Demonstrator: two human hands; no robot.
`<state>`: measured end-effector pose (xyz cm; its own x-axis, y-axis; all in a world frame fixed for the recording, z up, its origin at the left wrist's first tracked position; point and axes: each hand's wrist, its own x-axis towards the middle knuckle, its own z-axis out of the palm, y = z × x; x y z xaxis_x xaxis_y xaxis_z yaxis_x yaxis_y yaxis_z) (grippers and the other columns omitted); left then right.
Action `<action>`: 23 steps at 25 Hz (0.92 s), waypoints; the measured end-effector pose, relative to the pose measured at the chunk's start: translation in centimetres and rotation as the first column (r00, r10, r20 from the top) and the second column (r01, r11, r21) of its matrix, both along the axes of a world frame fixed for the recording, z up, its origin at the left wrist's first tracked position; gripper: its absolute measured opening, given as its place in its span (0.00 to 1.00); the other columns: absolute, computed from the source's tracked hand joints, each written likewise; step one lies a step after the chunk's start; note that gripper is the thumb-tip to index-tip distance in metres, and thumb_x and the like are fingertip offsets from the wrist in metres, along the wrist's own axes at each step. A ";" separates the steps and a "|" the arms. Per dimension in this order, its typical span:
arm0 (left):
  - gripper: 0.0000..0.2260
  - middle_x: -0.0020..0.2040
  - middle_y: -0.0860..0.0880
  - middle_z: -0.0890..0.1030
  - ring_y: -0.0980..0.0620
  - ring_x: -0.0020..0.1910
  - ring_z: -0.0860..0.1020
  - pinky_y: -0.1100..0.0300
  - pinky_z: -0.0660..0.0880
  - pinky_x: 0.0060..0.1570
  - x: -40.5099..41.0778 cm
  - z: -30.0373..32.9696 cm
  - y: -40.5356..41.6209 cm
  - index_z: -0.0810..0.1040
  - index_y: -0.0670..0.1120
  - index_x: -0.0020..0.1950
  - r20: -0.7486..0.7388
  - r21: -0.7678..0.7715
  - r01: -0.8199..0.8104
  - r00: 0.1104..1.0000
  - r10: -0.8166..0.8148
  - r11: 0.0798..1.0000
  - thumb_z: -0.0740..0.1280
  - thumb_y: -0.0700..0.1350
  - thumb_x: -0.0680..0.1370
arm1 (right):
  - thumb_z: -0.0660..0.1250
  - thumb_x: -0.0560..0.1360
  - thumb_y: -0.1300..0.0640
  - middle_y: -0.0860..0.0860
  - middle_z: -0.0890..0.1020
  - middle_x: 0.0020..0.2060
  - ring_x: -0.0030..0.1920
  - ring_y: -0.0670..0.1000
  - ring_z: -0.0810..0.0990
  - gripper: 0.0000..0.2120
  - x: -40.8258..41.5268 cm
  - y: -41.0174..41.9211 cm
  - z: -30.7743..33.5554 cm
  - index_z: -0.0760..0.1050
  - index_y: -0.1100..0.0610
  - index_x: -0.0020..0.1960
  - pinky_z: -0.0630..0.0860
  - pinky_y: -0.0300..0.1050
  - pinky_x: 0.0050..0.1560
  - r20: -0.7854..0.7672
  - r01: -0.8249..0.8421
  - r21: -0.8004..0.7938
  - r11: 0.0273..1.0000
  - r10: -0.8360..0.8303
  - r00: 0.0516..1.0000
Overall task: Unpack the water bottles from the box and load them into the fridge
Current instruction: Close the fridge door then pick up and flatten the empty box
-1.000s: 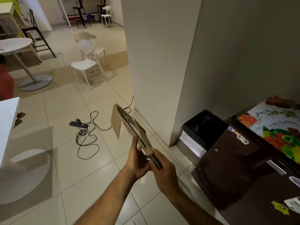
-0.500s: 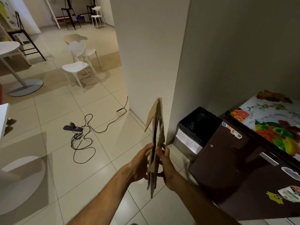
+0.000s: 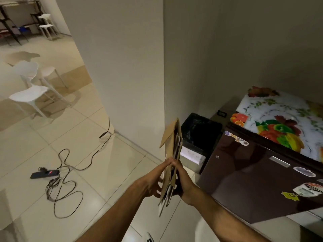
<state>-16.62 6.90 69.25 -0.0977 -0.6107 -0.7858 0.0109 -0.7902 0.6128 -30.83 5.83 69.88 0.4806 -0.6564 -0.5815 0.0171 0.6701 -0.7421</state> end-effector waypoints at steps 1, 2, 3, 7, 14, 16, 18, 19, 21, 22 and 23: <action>0.57 0.74 0.36 0.65 0.31 0.66 0.72 0.41 0.75 0.51 0.5 -0.2 -1.2 0.60 0.54 0.79 0.010 0.001 0.037 0.999 -0.037 0.999 0.64 0.83 0.57 | 0.64 0.68 0.24 0.54 0.79 0.62 0.59 0.60 0.81 0.33 0.5 -0.9 -0.1 0.71 0.39 0.68 0.80 0.67 0.52 0.015 0.044 0.008 0.999 -0.044 0.999; 0.57 0.73 0.37 0.67 0.32 0.65 0.73 0.41 0.76 0.52 1.0 -0.2 -2.3 0.61 0.53 0.78 0.015 -0.004 0.067 0.998 -0.067 0.998 0.63 0.83 0.57 | 0.65 0.68 0.24 0.55 0.80 0.62 0.58 0.61 0.82 0.34 1.0 -1.8 -0.2 0.73 0.42 0.68 0.81 0.67 0.51 0.019 0.086 0.015 0.996 -0.086 0.996; 0.56 0.73 0.38 0.68 0.33 0.64 0.74 0.42 0.77 0.55 1.5 -0.3 -3.5 0.63 0.53 0.78 0.018 -0.015 0.096 0.995 -0.096 0.995 0.63 0.83 0.57 | 0.66 0.67 0.25 0.56 0.81 0.61 0.58 0.61 0.82 0.35 1.5 -2.7 -0.2 0.74 0.45 0.67 0.81 0.65 0.51 0.014 0.134 0.034 0.990 -0.134 0.991; 0.48 0.68 0.43 0.74 0.38 0.61 0.77 0.43 0.77 0.59 2.1 0.1 -7.6 0.69 0.53 0.74 0.002 -0.078 0.167 0.986 -0.167 0.983 0.63 0.81 0.62 | 0.70 0.65 0.29 0.61 0.84 0.55 0.54 0.62 0.84 0.39 2.6 -6.8 -0.6 0.77 0.56 0.65 0.80 0.66 0.52 0.020 0.281 0.148 0.948 -0.287 0.958; 0.32 0.64 0.50 0.80 0.47 0.63 0.78 0.42 0.72 0.66 1.0 -1.6 -16.6 0.76 0.59 0.68 -0.061 -0.206 0.170 0.981 -0.186 0.964 0.61 0.76 0.71 | 0.71 0.66 0.30 0.58 0.82 0.60 0.61 0.60 0.81 0.34 1.9 -15.8 -2.1 0.78 0.50 0.65 0.81 0.62 0.51 0.079 0.405 0.158 0.900 -0.420 0.904; 0.29 0.65 0.46 0.79 0.44 0.67 0.76 0.49 0.73 0.65 0.2 -1.9 -19.8 0.75 0.56 0.70 -0.061 -0.186 0.148 0.985 -0.162 0.971 0.61 0.71 0.76 | 0.70 0.65 0.31 0.58 0.83 0.58 0.60 0.60 0.81 0.32 1.3 -18.9 -2.4 0.81 0.50 0.61 0.81 0.60 0.50 0.057 0.439 0.168 0.883 -0.453 0.890; 0.27 0.64 0.45 0.79 0.46 0.66 0.77 0.58 0.78 0.54 -0.4 -2.0 -23.0 0.76 0.51 0.70 -0.070 -0.180 0.151 0.984 -0.166 0.972 0.59 0.67 0.79 | 0.68 0.64 0.28 0.58 0.84 0.56 0.59 0.60 0.81 0.34 0.8 -21.8 -3.1 0.81 0.50 0.61 0.79 0.63 0.56 0.031 0.476 0.155 0.866 -0.485 0.874; 0.26 0.61 0.46 0.82 0.50 0.62 0.80 0.60 0.79 0.51 -0.7 -2.4 -24.6 0.78 0.52 0.68 -0.065 -0.189 0.182 0.978 -0.198 0.965 0.58 0.67 0.79 | 0.67 0.62 0.25 0.56 0.84 0.56 0.59 0.60 0.81 0.38 0.6 -23.3 -3.3 0.80 0.49 0.62 0.77 0.65 0.59 0.002 0.489 0.140 0.861 -0.494 0.869; 0.26 0.59 0.48 0.84 0.51 0.59 0.82 0.55 0.79 0.56 -1.3 -3.1 -28.1 0.79 0.52 0.66 -0.056 -0.197 0.217 0.971 -0.232 0.956 0.56 0.67 0.80 | 0.67 0.56 0.20 0.55 0.83 0.59 0.62 0.59 0.80 0.48 0.4 -26.8 -4.1 0.78 0.49 0.66 0.73 0.65 0.64 -0.062 0.511 0.134 0.849 -0.508 0.859; 0.26 0.59 0.48 0.83 0.50 0.59 0.81 0.53 0.77 0.60 -1.6 -3.4 -29.7 0.79 0.52 0.66 -0.064 -0.192 0.215 0.971 -0.230 0.958 0.55 0.66 0.80 | 0.67 0.53 0.18 0.55 0.82 0.60 0.63 0.59 0.79 0.52 0.5 -28.4 -4.4 0.77 0.50 0.66 0.72 0.64 0.66 -0.077 0.528 0.153 0.835 -0.522 0.849; 0.25 0.60 0.47 0.83 0.50 0.60 0.81 0.54 0.76 0.61 -2.0 -3.6 -31.3 0.79 0.52 0.67 -0.061 -0.190 0.214 0.971 -0.229 0.958 0.55 0.65 0.81 | 0.67 0.51 0.18 0.57 0.82 0.61 0.63 0.60 0.78 0.54 0.6 -30.1 -4.6 0.78 0.51 0.66 0.71 0.64 0.68 -0.084 0.545 0.181 0.819 -0.539 0.838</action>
<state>-18.61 -24.40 65.68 -0.3061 -0.6978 -0.6476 -0.0957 -0.6543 0.7502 -30.27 -24.22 65.25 0.0615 -0.6818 -0.7290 0.4010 0.6857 -0.6075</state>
